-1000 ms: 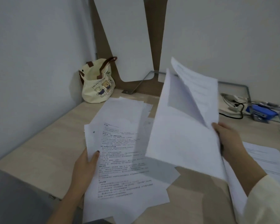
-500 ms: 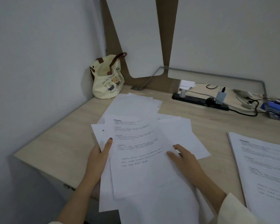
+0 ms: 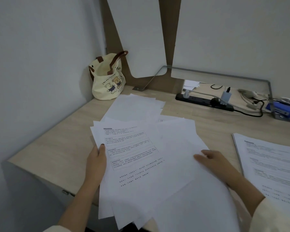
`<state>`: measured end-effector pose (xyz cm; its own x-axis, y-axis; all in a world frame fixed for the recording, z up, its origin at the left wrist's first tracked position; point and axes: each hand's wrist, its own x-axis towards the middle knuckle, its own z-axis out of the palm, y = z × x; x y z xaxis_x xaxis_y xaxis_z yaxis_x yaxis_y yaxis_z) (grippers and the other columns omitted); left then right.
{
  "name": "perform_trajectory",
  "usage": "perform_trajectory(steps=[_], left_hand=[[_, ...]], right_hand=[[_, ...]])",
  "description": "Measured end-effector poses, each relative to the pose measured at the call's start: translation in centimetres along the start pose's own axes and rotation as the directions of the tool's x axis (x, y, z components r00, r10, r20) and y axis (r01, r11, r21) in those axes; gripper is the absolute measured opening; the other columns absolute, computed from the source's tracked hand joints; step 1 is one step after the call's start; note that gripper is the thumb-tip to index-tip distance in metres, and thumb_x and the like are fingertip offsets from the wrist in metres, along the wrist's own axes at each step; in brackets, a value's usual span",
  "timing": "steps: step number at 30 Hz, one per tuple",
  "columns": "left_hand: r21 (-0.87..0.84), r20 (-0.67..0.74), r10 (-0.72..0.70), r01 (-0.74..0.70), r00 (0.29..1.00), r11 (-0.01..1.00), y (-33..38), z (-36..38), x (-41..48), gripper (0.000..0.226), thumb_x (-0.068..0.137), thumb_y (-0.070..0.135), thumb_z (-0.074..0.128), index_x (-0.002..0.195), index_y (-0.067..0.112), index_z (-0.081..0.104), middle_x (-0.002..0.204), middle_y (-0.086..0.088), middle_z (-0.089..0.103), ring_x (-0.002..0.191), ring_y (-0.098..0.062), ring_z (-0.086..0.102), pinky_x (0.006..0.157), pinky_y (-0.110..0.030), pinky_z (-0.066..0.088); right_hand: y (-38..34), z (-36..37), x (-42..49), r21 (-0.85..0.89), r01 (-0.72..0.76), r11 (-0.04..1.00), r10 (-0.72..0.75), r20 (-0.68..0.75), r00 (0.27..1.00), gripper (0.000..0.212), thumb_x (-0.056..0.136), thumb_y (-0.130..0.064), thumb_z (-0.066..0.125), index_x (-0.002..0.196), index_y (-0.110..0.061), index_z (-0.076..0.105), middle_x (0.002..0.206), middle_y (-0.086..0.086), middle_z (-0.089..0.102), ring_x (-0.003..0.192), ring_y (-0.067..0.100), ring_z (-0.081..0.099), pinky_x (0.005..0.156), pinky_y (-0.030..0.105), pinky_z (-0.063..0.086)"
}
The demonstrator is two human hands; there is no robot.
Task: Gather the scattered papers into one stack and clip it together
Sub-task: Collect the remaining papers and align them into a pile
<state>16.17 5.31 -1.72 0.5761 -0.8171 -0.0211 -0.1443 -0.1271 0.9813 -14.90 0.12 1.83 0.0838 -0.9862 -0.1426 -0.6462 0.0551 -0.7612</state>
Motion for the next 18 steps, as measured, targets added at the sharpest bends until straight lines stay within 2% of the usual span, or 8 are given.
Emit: perform_trajectory(steps=[3,5,8,10,11,13,15,18], left_hand=[[0.011,0.010,0.024,-0.024,1.000,1.000,-0.2,0.1,-0.1,0.028,0.100,0.022,0.036,0.114,0.013,0.057,0.107,-0.003,0.061,0.094,-0.018,0.056,0.069,-0.024,0.042],[0.021,0.025,0.069,-0.069,0.997,0.997,-0.9,-0.1,0.1,0.030,0.097,0.017,0.043,0.126,0.013,0.052,0.117,-0.002,0.061,0.104,-0.020,0.057,0.081,-0.031,0.044],[-0.006,0.052,0.138,-0.138,0.989,0.990,-1.3,-0.4,0.0,0.058,0.095,0.012,0.049,0.145,0.029,0.024,0.135,0.008,0.047,0.117,-0.012,0.050,0.095,-0.035,0.042],[-0.002,0.072,0.167,-0.167,0.983,0.986,-1.2,-0.4,-0.4,0.068,0.095,0.012,0.048,0.148,0.034,0.013,0.139,0.017,0.034,0.120,-0.007,0.041,0.100,-0.032,0.037],[0.020,0.078,0.177,-0.179,0.981,0.984,-1.1,-0.4,-0.6,0.063,0.095,0.012,0.048,0.147,0.032,0.018,0.138,0.017,0.034,0.122,-0.008,0.040,0.101,-0.031,0.035],[0.047,0.072,0.177,-0.181,0.982,0.982,-1.1,-0.4,-0.6,0.042,0.095,0.008,0.046,0.135,0.022,0.044,0.131,0.010,0.045,0.123,-0.013,0.045,0.102,-0.029,0.035],[0.025,0.078,0.138,-0.140,0.987,0.990,-1.0,-0.3,-1.0,0.025,0.096,0.011,0.047,0.115,0.019,0.060,0.120,0.004,0.058,0.116,-0.017,0.054,0.101,-0.033,0.042],[-0.023,0.076,0.064,-0.062,0.995,0.998,0.0,-0.3,-1.7,0.025,0.096,0.031,0.045,0.105,0.022,0.067,0.111,0.011,0.061,0.105,-0.013,0.060,0.087,-0.030,0.049]], right_hand=[[-0.8,-3.7,0.8,-0.113,-0.022,0.993,-0.023,-0.385,0.923,0.027,0.091,-0.017,0.049,0.074,0.003,0.053,0.062,0.009,0.049,0.064,0.025,0.045,0.052,0.028,0.028],[-3.1,-5.6,0.4,-0.226,0.050,0.973,-0.170,-0.546,0.820,0.023,0.094,-0.018,0.044,0.079,-0.003,0.053,0.066,0.009,0.051,0.065,0.027,0.045,0.050,0.031,0.027],[-7.5,-5.8,-1.1,-0.547,0.144,0.825,-0.502,-0.591,0.631,0.017,0.094,-0.015,0.045,0.091,-0.008,0.060,0.076,0.013,0.059,0.062,0.030,0.050,0.055,0.029,0.028],[-10.3,-4.2,-2.2,-0.675,0.214,0.707,-0.654,-0.508,0.561,0.014,0.089,-0.010,0.051,0.093,-0.009,0.064,0.080,0.013,0.065,0.062,0.035,0.060,0.050,0.025,0.027],[-11.4,-2.9,-2.5,-0.713,0.243,0.658,-0.684,-0.431,0.589,0.016,0.086,-0.009,0.052,0.096,-0.011,0.065,0.082,0.011,0.065,0.065,0.033,0.063,0.047,0.023,0.026],[-12.7,0.7,-2.8,-0.732,0.293,0.615,-0.643,-0.250,0.724,0.022,0.084,-0.010,0.056,0.105,-0.016,0.062,0.090,0.005,0.064,0.075,0.027,0.064,0.045,0.022,0.028],[-12.8,4.6,-2.8,-0.764,0.335,0.551,-0.644,-0.134,0.753,0.021,0.071,-0.009,0.071,0.088,-0.015,0.062,0.074,0.002,0.059,0.055,0.019,0.054,0.040,0.018,0.012],[-12.2,9.8,-2.7,-0.746,0.388,0.541,-0.586,-0.003,0.811,0.030,0.047,-0.009,0.081,0.067,-0.013,0.060,0.056,0.000,0.050,0.036,0.015,0.043,0.044,0.021,-0.007]])
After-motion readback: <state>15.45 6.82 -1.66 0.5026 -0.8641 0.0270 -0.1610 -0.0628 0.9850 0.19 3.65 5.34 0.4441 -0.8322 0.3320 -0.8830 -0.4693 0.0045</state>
